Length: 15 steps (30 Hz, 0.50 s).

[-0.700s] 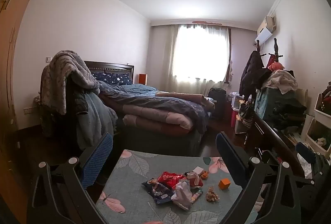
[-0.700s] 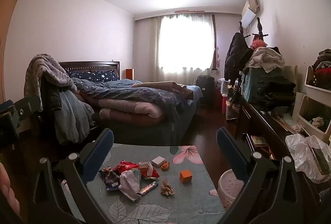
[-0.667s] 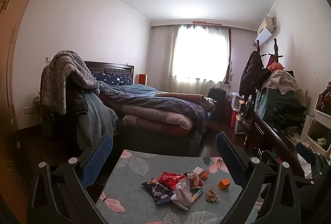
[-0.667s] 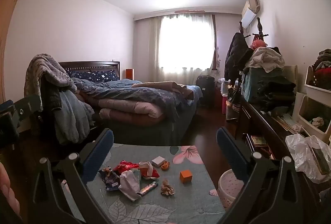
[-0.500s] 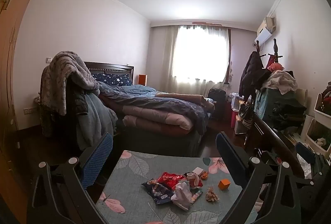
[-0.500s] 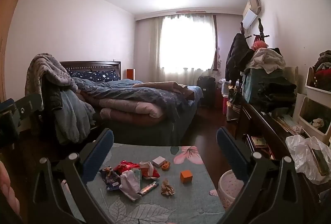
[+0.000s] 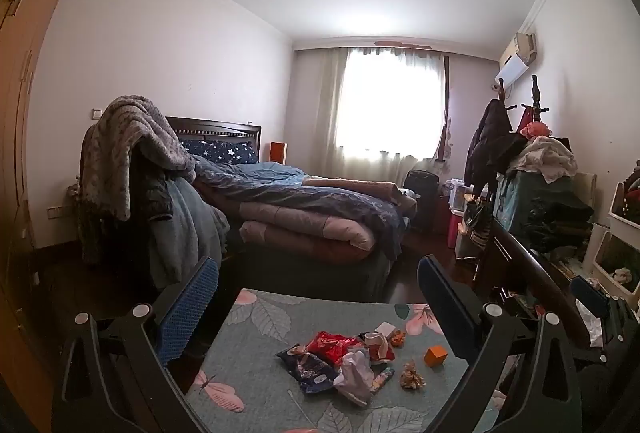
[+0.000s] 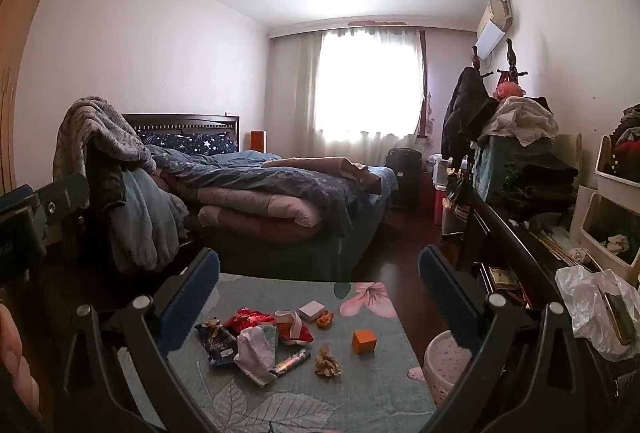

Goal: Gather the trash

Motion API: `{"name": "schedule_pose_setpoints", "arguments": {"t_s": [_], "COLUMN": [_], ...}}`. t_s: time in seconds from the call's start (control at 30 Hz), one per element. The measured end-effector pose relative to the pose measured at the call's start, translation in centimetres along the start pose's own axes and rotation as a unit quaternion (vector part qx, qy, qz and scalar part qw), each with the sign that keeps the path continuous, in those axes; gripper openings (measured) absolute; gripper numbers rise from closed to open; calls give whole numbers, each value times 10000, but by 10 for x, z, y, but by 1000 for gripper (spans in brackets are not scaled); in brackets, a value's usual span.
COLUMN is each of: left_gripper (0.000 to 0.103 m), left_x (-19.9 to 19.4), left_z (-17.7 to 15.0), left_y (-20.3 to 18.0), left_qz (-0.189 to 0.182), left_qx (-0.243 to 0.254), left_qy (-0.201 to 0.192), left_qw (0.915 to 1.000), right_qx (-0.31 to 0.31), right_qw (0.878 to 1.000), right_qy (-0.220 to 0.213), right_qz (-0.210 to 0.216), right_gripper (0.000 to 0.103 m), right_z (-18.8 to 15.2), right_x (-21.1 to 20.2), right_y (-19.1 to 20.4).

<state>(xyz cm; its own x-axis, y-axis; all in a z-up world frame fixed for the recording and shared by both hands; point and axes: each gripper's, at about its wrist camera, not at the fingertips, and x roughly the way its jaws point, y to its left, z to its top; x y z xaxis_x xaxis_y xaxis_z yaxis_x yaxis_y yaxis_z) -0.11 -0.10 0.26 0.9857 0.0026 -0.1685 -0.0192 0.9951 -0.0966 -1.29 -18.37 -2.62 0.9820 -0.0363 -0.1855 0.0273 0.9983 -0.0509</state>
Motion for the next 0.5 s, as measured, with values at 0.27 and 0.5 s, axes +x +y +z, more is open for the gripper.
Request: {"name": "schedule_pose_setpoints", "arguments": {"t_s": [0.27,0.5], "left_gripper": [99,99], "left_x": [0,1], "left_z": [-4,-4], "left_y": [4,4], "left_qz": [15,15], "left_qx": [-2,-13], "left_qy": [17,32], "left_qw": [10000,10000], "right_qx": [-72,-55], "right_qw": [10000,10000], "right_qy": [31,74], "right_qz": [40,32], "right_gripper": [100,100], "right_z": [-3,-5], "right_x": [3,7], "right_y": [5,6]}}
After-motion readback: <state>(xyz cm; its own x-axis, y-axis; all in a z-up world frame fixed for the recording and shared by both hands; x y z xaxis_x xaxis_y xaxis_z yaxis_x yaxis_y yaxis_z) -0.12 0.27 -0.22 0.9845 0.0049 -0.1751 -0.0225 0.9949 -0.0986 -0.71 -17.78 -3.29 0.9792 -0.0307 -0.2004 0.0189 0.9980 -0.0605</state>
